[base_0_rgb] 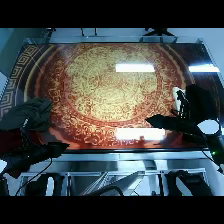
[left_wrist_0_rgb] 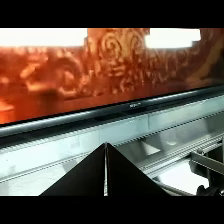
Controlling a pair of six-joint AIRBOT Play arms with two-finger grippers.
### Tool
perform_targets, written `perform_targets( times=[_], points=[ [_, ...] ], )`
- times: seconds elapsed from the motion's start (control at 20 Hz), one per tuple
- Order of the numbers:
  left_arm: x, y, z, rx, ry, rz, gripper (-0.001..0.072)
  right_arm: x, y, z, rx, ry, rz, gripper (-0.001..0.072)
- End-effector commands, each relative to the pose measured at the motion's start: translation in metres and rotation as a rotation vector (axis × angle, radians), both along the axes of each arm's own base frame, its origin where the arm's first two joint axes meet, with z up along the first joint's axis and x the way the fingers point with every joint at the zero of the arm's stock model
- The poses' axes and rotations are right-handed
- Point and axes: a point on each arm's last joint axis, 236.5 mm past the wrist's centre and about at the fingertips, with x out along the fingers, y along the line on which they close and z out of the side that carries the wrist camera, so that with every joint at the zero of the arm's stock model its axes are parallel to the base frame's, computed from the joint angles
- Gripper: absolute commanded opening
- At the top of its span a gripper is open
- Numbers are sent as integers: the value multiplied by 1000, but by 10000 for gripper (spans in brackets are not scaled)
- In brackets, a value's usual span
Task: Fold the shirts.
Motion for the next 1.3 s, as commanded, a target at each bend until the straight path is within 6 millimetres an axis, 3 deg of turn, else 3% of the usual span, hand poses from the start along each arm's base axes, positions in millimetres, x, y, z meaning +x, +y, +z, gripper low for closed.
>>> perform_targets(
  times=[0.0, 0.1, 0.2, 0.35, 0.4, 0.45, 0.5, 0.6, 0.7, 0.85, 1.0, 1.15, 1.25],
  points=[
    [0, 0, 0, 1, -1, 0, 17, 0, 0, 0, 0, 0, -1, 15],
    [0, 1, 0, 3, -3, 1, 17, 0, 0, 0, 0, 0, -1, 15],
    [8, 17, 2, 86, -22, 26, 17, 0, 0, 0, 0, 0, -1, 15],
    [40, 92, 27, 387, -40, 135, 20, 0, 0, 0, 0, 0, -1, 15],
    [52, 120, 40, 490, -41, 170, 97, 0, 0, 0, 0, 0, -1, 15],
    [66, 148, 53, 585, -24, 208, 581, 0, 0, 0, 0, 0, -1, 15],
    [81, 174, 62, 648, 10, 271, 689, 0, 0, 0, 0, 0, -1, 15],
    [115, 213, 67, 743, 88, 321, 695, 0, 0, 0, 0, -1, -1, 15],
    [151, 235, 51, 772, 176, 312, 694, 0, 0, 0, 0, 0, -1, 15],
    [191, 258, -5, 713, 332, 294, 695, 0, 0, 0, 0, -1, -1, 15],
    [196, 291, -65, 635, 500, 313, 695, 0, 0, 0, 0, 0, -1, 15],
    [195, 319, -104, 612, 572, 311, 695, 0, 0, 0, 0, 0, -1, 15],
    [193, 326, -126, 600, 611, 281, 695, 0, 0, 0, 0, 0, -1, 15]
  ],
)
